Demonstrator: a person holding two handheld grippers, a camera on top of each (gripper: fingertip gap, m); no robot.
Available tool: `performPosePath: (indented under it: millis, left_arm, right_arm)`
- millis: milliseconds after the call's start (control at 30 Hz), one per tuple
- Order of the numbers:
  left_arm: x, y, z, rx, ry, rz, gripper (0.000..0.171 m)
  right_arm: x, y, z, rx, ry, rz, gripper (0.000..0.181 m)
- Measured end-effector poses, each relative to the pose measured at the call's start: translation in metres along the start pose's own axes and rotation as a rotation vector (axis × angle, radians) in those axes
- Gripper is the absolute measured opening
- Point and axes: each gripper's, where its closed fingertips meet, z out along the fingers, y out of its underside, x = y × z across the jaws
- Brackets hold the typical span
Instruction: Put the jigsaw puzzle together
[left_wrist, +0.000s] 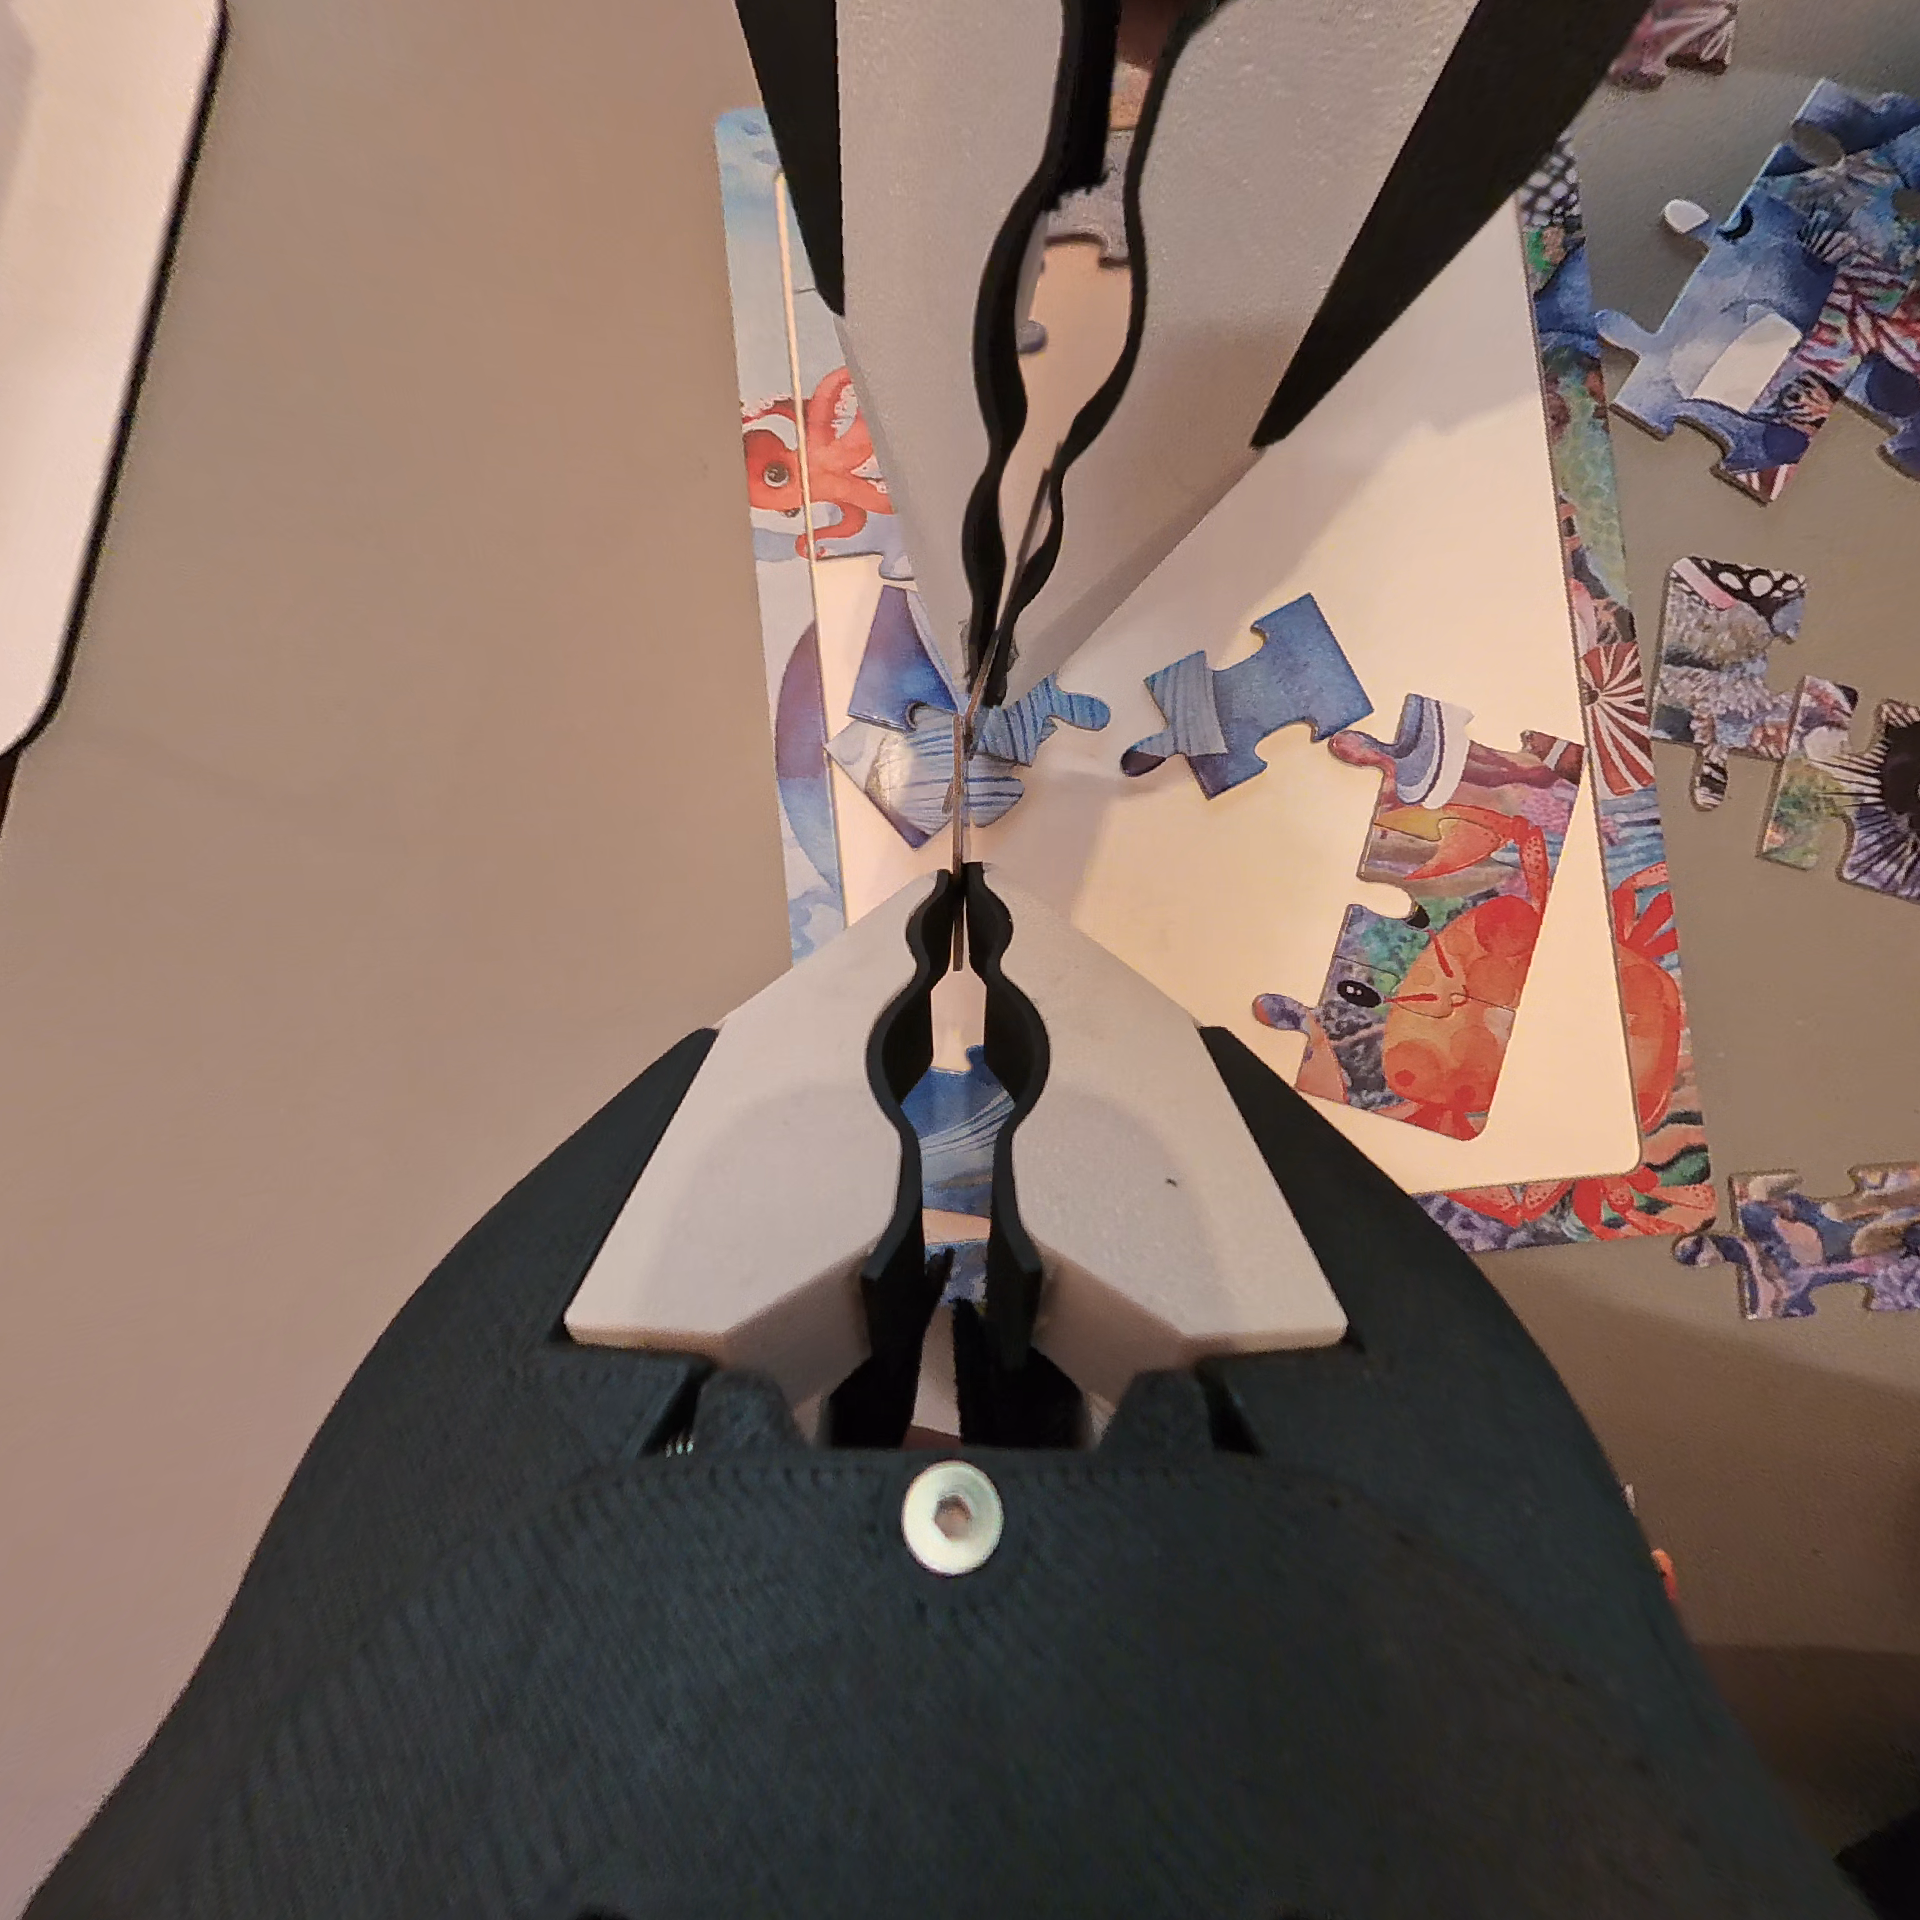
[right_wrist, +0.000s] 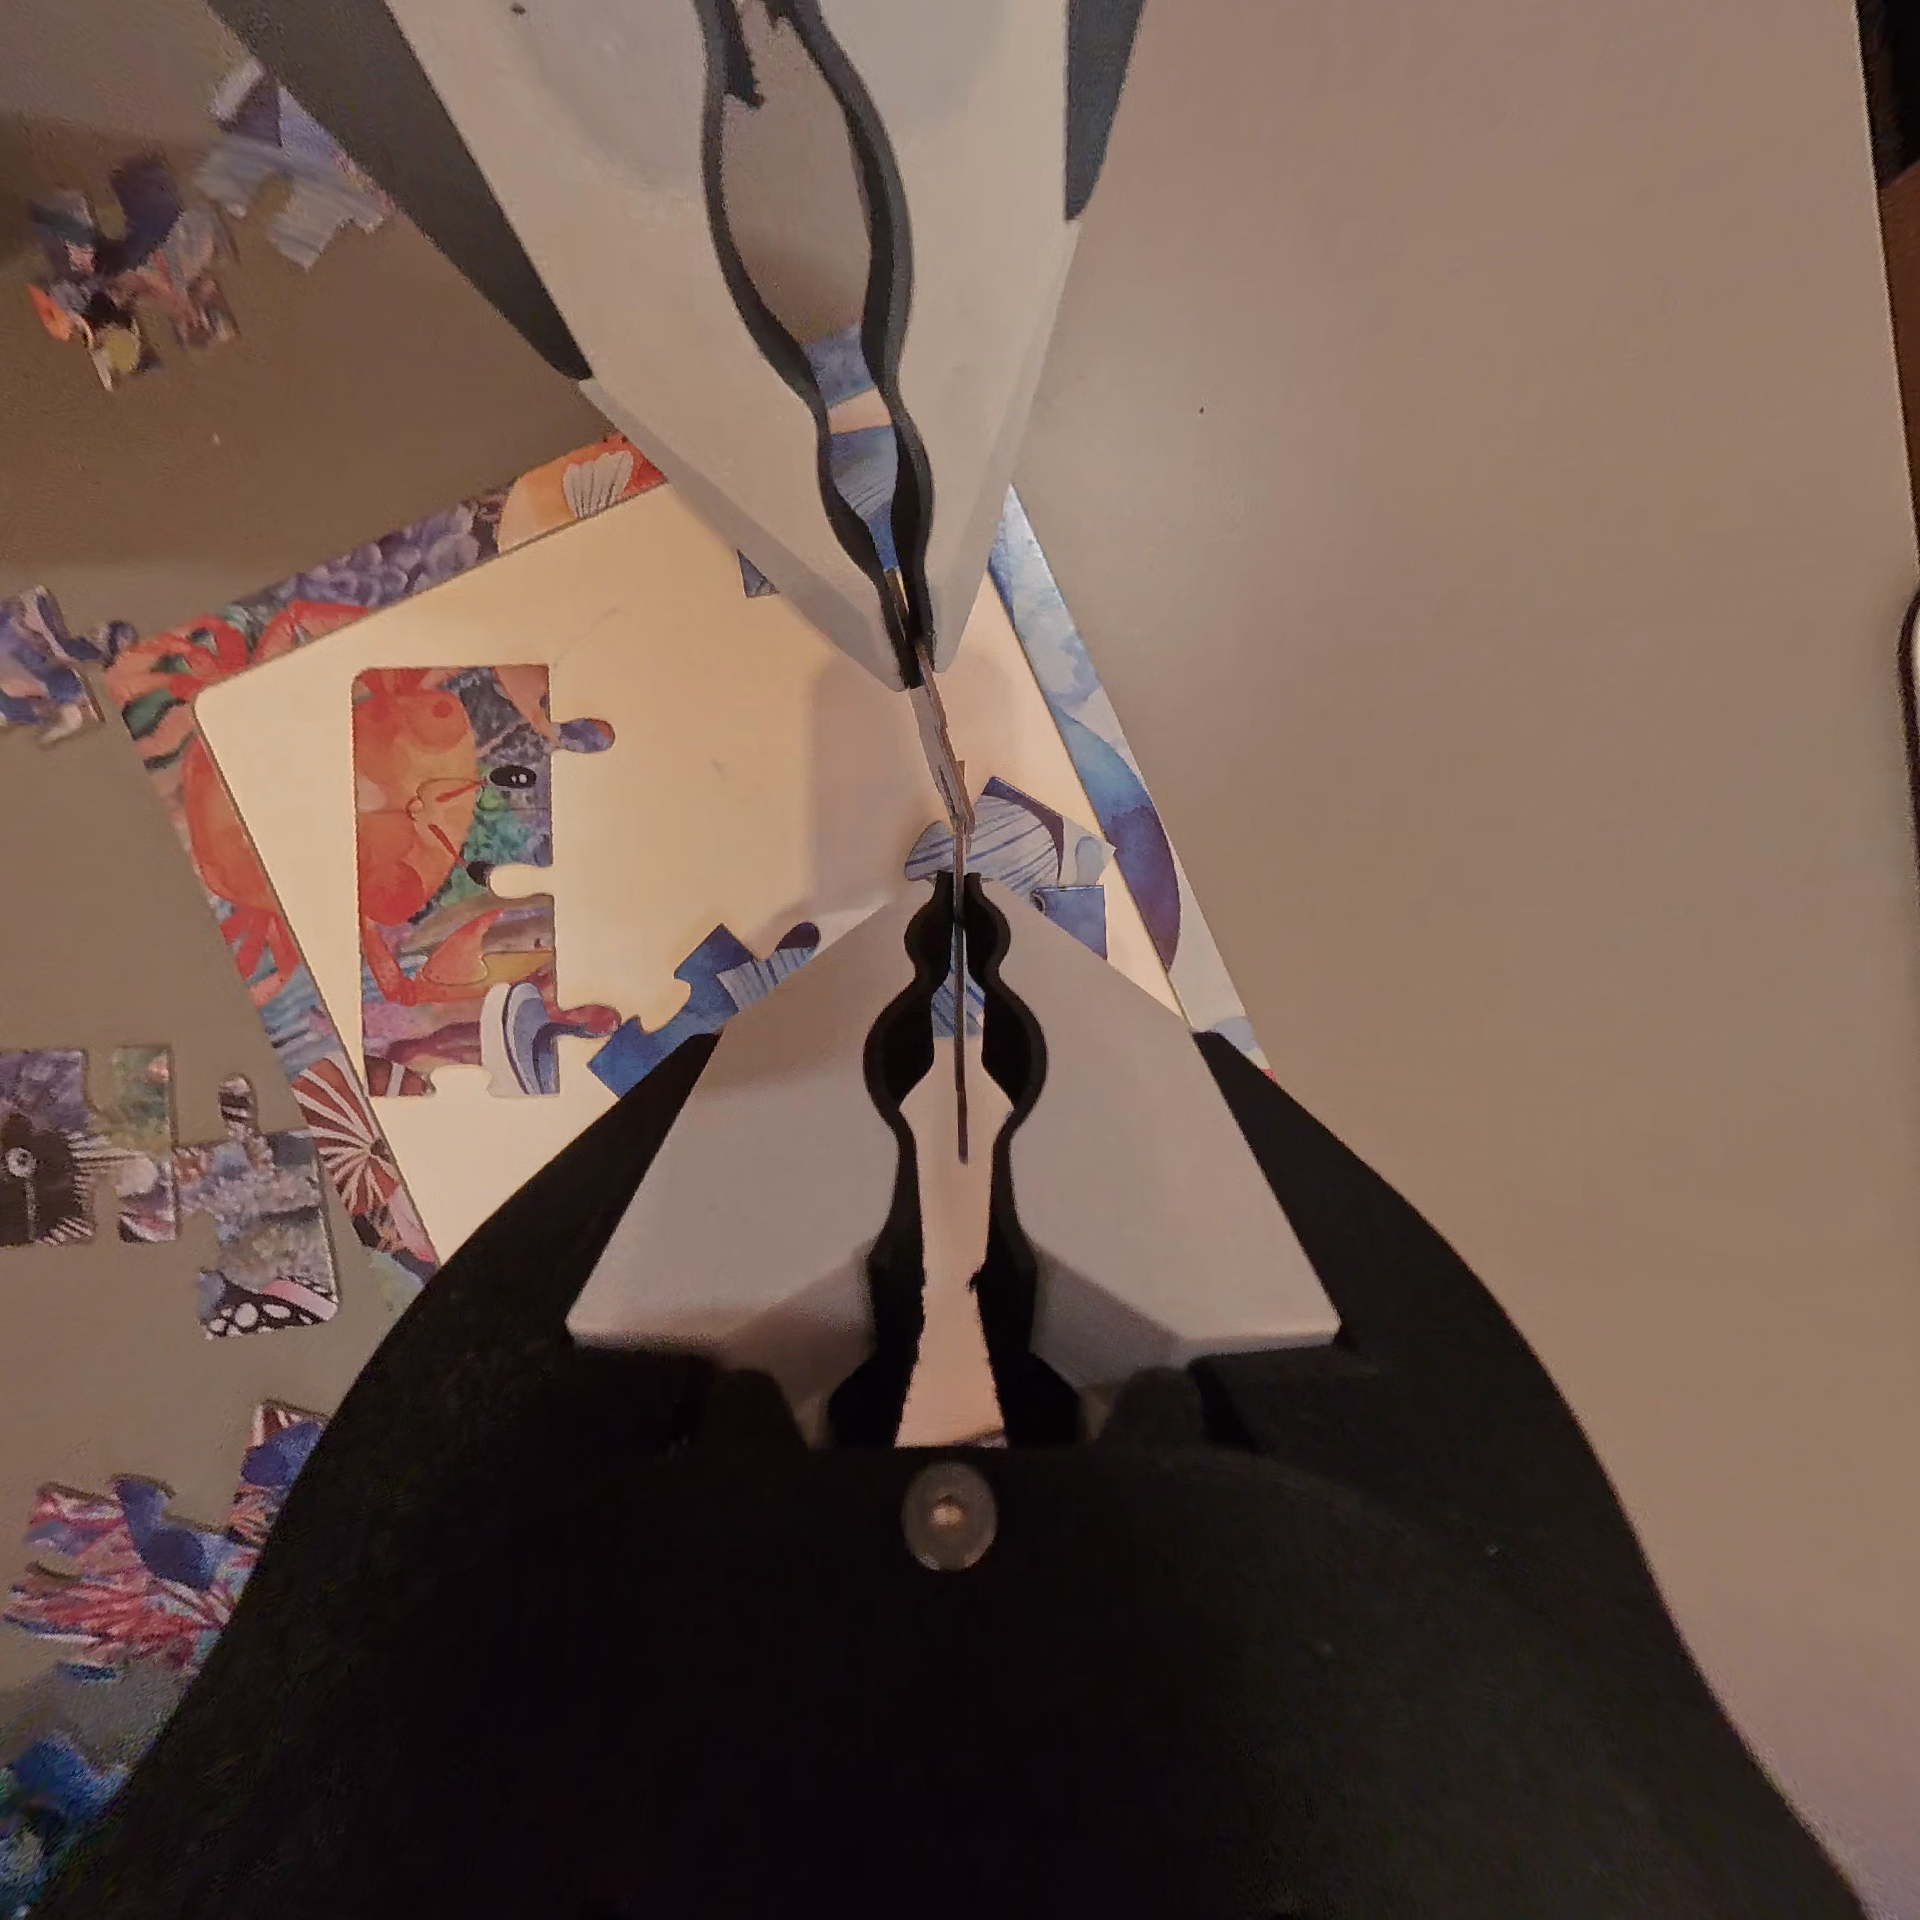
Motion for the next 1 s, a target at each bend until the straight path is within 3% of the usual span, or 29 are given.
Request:
performPosePath:
  millis: [367,700,1000]
  left_arm:
    - [-0.009,0.0,-0.015,0.054,-0.016,-0.044,0.0]
    - [-0.014,0.011,-0.01,0.018,-0.011,-0.106,0.0]
    - [-0.028,0.029,-0.027,0.02,-0.055,-0.175,0.0]
  right_arm:
    - [0.002,-0.016,-0.004,0.163,-0.18,0.368,0.0]
    - [0.007,-0.02,0.004,0.15,-0.113,0.351,0.0]
    - [0.014,-0.03,-0.012,0.268,-0.153,0.427,0.0]
